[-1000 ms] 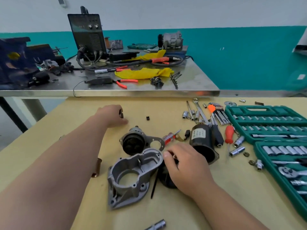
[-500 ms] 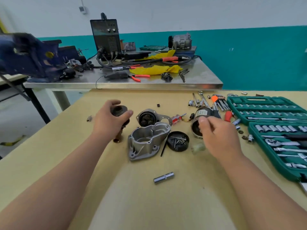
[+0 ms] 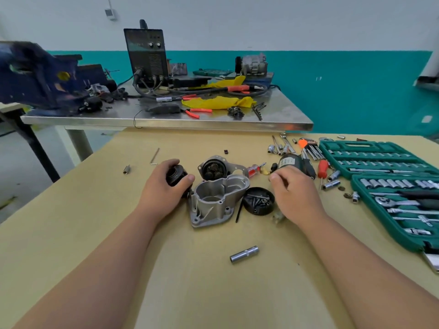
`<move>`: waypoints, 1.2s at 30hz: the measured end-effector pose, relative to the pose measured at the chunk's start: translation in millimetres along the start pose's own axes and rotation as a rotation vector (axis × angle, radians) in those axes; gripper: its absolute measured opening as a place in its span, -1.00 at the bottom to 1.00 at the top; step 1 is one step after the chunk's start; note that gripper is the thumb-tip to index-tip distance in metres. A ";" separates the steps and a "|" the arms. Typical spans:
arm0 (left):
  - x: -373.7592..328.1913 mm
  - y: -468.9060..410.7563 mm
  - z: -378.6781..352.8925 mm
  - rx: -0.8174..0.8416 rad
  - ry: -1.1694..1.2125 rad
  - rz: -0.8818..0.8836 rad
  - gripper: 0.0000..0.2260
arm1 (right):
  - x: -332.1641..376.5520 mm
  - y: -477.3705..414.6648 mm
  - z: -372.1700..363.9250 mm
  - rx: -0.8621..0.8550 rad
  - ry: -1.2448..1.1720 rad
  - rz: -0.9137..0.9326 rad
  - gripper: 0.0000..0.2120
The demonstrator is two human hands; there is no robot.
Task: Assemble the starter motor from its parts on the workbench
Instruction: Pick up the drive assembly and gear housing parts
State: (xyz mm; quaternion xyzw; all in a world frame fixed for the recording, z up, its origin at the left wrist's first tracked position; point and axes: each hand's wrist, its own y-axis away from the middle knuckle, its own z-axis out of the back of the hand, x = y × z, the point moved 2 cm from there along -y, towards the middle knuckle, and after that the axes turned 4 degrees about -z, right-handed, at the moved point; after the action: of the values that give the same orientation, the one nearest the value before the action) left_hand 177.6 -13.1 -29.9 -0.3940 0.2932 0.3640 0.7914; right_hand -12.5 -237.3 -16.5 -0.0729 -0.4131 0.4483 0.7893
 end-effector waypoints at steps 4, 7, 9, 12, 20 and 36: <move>4.9 -2.5 2.4 0.019 0.031 0.042 -0.65 | 22.2 -32.1 -3.4 0.090 0.054 0.002 -0.82; 4.9 -3.6 2.9 0.032 0.049 0.038 -0.72 | 48.6 -72.5 -18.8 0.290 0.182 0.051 -0.82; 7.6 -3.8 4.7 0.016 0.047 0.040 -0.81 | 58.8 -93.7 -36.3 0.554 0.376 0.097 -0.79; 13.6 -3.0 7.4 0.026 0.042 0.069 -0.83 | 56.4 -106.4 -58.0 0.864 0.618 0.118 -0.74; 16.6 -6.4 5.7 0.073 0.020 0.094 -0.80 | 55.8 -109.4 -54.2 0.560 0.558 0.448 -0.61; 11.6 -2.5 6.7 0.120 0.023 0.086 -0.76 | 47.2 -83.6 -46.2 0.314 0.731 0.893 -0.60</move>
State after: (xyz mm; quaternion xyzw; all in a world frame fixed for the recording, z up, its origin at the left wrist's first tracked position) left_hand 187.3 -4.5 -34.1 -0.3371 0.3404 0.3749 0.7937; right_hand 86.9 -238.3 21.8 -0.2717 0.0270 0.7383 0.6167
